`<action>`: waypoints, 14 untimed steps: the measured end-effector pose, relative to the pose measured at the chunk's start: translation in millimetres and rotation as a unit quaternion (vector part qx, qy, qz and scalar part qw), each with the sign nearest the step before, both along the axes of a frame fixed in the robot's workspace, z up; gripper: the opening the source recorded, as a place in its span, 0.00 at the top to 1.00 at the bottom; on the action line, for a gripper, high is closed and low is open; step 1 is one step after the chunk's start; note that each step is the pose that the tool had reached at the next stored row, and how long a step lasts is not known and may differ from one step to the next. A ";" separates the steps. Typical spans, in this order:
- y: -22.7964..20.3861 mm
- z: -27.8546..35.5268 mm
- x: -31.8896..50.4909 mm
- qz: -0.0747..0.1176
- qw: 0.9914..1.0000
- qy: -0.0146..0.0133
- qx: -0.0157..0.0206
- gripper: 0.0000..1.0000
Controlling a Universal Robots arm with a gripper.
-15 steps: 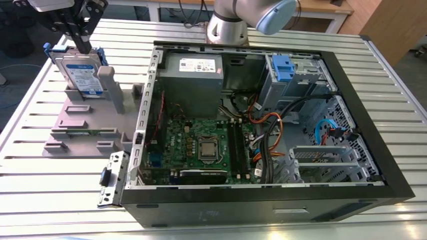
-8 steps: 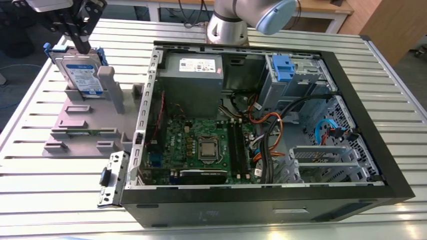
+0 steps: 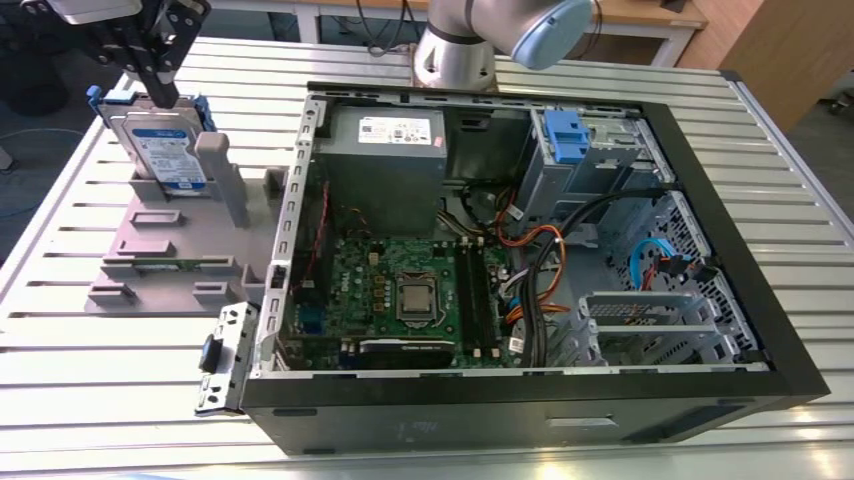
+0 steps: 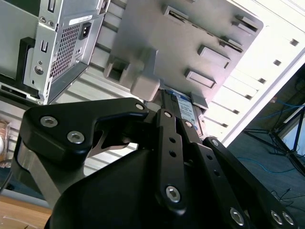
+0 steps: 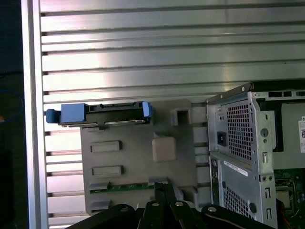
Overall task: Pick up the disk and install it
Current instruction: 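Reach for the disk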
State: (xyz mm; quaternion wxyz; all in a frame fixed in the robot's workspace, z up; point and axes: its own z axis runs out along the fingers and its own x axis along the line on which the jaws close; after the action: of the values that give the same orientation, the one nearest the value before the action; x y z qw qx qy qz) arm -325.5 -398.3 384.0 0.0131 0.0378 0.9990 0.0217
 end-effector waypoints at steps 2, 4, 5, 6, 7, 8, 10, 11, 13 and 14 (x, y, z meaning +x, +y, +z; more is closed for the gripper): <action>0.0 -0.1 -0.5 0.000 1.000 0.000 0.000 0.89; 0.0 -0.2 -1.0 0.000 1.000 0.000 0.000 0.89; 0.0 -0.2 -1.2 0.000 1.000 0.000 0.000 0.89; 0.0 -0.3 -1.4 0.000 1.000 0.000 0.000 0.89; 0.0 -0.3 -1.6 0.000 1.000 0.000 0.000 0.89; 0.0 -0.4 -1.9 0.000 1.000 0.000 0.000 0.89; 0.0 -0.4 -2.4 0.000 1.000 0.000 0.000 0.89; 0.0 -0.5 -2.6 0.000 1.000 0.000 0.000 0.89; 0.1 -0.6 -3.0 0.000 1.000 0.000 0.000 0.89; 0.1 -0.6 -3.3 0.000 1.000 0.000 0.000 0.89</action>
State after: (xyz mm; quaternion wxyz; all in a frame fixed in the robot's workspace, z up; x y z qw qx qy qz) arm -328.8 -398.2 383.4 0.0131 0.0379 0.9990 0.0217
